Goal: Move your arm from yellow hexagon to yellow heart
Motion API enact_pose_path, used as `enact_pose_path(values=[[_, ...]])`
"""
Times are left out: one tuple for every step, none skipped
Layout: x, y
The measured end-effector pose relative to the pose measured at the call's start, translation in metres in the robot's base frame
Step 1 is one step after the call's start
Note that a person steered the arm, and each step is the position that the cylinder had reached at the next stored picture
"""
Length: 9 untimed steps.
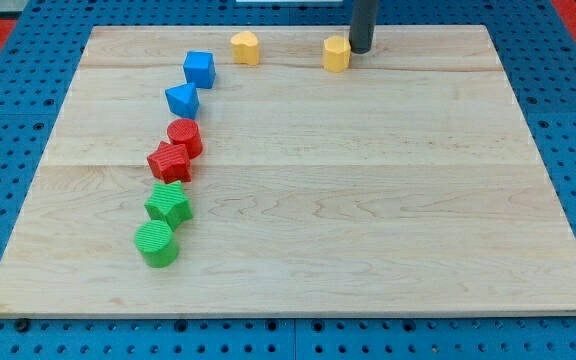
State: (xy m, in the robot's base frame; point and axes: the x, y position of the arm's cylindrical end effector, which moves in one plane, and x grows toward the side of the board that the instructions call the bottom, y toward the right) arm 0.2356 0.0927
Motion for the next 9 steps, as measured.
enact_pose_path(values=[[0.051,0.026],[0.076,0.012],[0.038,-0.007],[0.029,-0.007],[0.035,0.007],[0.050,-0.040],[0.050,-0.107],[0.034,-0.130],[0.020,-0.158]])
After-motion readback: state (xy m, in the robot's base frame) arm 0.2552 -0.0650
